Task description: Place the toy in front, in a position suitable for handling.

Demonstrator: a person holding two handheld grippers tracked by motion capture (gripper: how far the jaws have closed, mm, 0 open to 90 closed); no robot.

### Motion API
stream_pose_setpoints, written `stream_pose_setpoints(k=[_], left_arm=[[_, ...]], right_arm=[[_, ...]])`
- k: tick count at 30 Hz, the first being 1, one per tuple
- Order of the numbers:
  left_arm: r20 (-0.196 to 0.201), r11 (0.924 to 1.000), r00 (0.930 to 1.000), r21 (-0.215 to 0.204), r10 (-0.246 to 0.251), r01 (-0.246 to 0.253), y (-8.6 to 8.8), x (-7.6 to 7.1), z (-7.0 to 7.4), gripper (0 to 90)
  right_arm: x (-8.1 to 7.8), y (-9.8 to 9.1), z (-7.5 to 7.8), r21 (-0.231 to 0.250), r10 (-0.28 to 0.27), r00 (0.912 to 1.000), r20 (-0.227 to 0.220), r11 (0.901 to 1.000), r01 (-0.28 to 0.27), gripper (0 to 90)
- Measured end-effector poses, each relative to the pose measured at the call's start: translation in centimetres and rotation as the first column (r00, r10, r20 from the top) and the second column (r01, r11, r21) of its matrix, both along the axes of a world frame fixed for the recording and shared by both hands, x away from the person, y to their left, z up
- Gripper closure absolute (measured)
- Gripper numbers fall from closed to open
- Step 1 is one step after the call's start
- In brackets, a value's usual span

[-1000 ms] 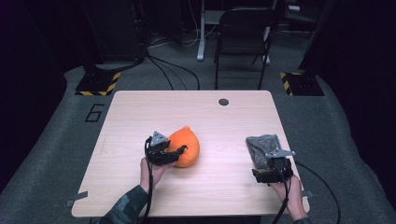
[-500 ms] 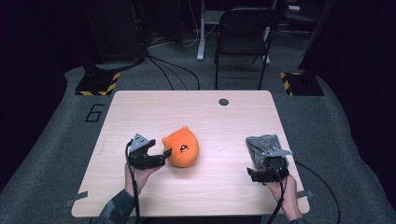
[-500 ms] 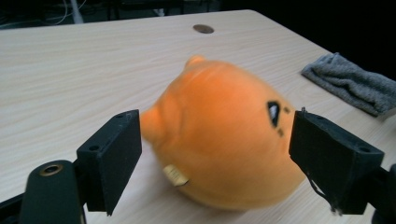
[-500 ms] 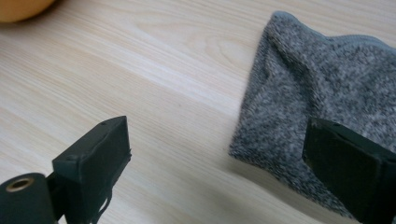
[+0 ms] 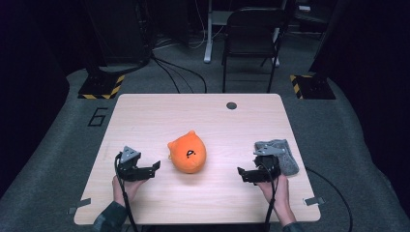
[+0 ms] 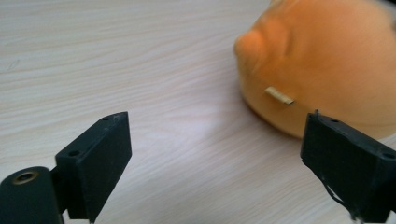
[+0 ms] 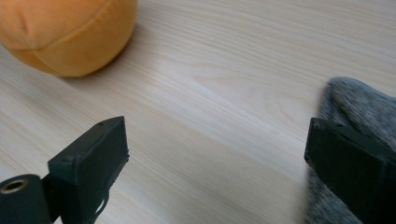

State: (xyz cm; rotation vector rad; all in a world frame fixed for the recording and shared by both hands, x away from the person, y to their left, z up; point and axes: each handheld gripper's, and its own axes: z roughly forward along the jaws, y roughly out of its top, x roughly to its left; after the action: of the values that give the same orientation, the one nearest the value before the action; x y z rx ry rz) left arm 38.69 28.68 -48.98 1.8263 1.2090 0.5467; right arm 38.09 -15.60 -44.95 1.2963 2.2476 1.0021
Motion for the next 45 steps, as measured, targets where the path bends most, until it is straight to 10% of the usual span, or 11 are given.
stream_pose_setpoints(k=[29, 45], left_arm=[[-0.154, 0.9972, 0.9877, 0.074, 0.025, -0.014, 0.9, 2.6, -3.9, 0.6], [-0.136, 0.9898, 0.9904, 0.143, 0.027, -0.007, 0.3, 2.7, -4.1, 0.0]], right_arm=[[4.3, 12.7, 1.0, 0.073, 0.145, 0.9894, 0.006, 0.9867, -0.145, 2.3], [5.8, 17.4, -0.2, 0.004, 0.179, 0.9834, -0.031, 0.9838, -0.179, 11.1]])
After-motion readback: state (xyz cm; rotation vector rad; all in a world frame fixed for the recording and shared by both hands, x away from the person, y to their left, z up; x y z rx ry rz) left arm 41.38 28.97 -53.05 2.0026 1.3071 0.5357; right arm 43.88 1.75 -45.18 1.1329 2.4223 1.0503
